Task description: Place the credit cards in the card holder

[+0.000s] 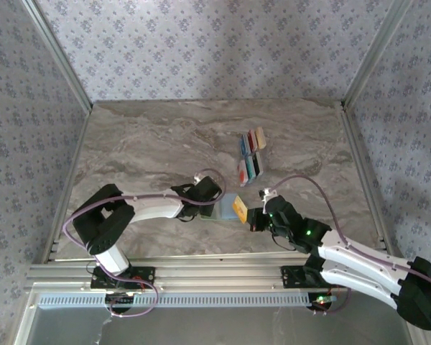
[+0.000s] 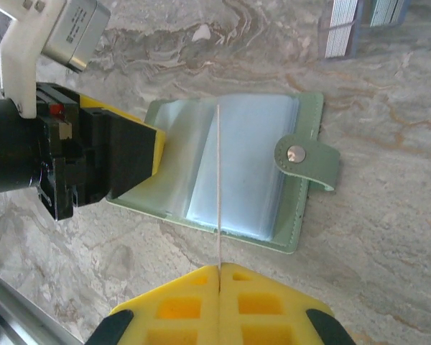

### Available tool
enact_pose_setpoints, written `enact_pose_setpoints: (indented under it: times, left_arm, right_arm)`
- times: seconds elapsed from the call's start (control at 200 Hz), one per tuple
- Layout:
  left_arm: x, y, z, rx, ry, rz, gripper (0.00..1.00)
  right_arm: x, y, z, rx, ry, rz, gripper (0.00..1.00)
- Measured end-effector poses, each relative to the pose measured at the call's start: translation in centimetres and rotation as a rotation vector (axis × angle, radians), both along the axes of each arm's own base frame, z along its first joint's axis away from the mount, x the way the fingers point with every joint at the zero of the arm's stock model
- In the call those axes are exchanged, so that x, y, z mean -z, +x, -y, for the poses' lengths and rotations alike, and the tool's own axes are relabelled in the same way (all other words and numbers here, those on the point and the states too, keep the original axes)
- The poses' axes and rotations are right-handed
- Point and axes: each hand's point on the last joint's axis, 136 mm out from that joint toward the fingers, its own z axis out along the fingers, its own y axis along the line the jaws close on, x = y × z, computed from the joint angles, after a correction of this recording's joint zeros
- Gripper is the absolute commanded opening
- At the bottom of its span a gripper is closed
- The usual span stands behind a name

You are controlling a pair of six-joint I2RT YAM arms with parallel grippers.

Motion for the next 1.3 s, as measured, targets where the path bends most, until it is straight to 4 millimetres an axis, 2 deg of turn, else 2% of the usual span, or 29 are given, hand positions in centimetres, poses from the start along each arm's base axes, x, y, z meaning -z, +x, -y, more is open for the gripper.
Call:
enact_pose_setpoints:
  times: [0.25, 0.59, 0.725, 1.039, 1.299]
  left_arm:
    - [0.0, -0.1, 0.1, -0.006, -0.002, 0.013, 0.38]
    - [0.2, -0.1, 0.2, -0.019, -0.013, 0.031, 0.34]
    - [0.2, -0.1, 0.2, -0.025, -0.019, 0.031, 0.34]
    - [0.2, 0.0, 0.2, -0.025, -0.028, 0.038, 0.34]
    - [0.3, 0.0, 0.2, -0.026, -0.031, 0.040, 0.34]
  right_arm:
    - [-0.2, -0.2, -0.9, -0.032, 0.030, -0.006, 0.00]
    - [2.5, 0.2, -2.6, -0.068, -0.009, -0.085, 0.00]
    - [2.3, 0.8, -3.4, -0.075, 0.008, -0.094, 0.00]
    - [2.8, 2.1, -3.2, -0.035, 0.033, -0.128, 0.00]
    - [2.4, 2.5, -4.0, -0.046, 0.079, -0.125, 0.00]
